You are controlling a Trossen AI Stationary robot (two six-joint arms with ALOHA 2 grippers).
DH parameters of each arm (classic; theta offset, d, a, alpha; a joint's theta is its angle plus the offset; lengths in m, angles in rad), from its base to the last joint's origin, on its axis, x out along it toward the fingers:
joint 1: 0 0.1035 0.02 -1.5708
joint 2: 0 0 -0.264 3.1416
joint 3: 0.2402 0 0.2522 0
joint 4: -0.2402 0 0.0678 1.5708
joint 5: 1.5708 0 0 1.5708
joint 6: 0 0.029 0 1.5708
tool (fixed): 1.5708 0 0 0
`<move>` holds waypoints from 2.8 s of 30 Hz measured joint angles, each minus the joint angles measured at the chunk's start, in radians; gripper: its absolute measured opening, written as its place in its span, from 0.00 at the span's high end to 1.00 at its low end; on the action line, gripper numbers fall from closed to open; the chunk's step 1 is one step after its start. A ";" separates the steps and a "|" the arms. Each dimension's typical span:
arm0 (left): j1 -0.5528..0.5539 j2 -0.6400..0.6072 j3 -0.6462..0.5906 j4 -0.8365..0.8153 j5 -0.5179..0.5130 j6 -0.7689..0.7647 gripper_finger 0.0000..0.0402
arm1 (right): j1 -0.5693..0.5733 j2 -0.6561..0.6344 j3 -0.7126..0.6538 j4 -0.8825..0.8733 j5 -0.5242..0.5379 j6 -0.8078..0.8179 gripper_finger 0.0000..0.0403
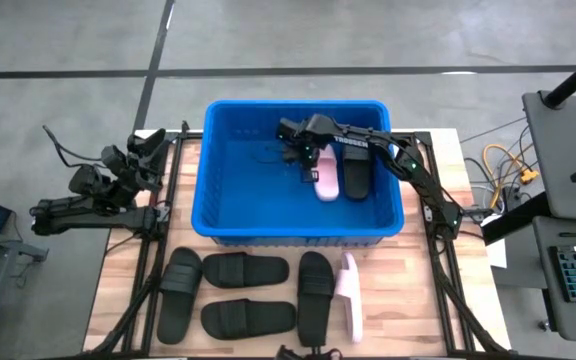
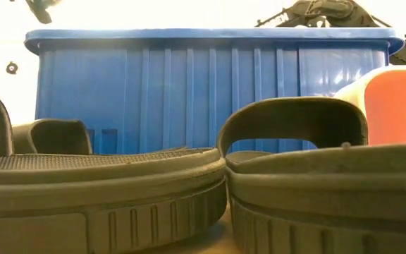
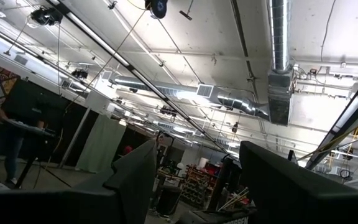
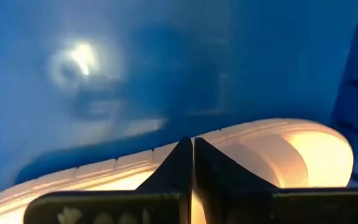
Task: Pick and place slides into bin
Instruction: Put the pink slide into the blue bin
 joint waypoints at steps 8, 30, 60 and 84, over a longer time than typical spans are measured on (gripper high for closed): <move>0.000 0.000 0.000 0.000 0.000 0.000 0.46 | -0.007 -0.001 -0.033 -0.014 0.069 0.043 0.98; 0.000 0.000 0.000 0.000 0.000 -0.029 0.46 | -0.050 0.038 -0.019 0.097 0.157 -0.029 0.98; 0.000 0.000 0.000 0.000 0.000 -0.026 0.46 | 0.081 -0.173 0.185 0.164 0.124 0.263 0.98; 0.000 0.000 0.000 -0.020 0.000 -0.026 0.46 | 0.732 -0.525 0.190 0.182 0.352 0.468 0.79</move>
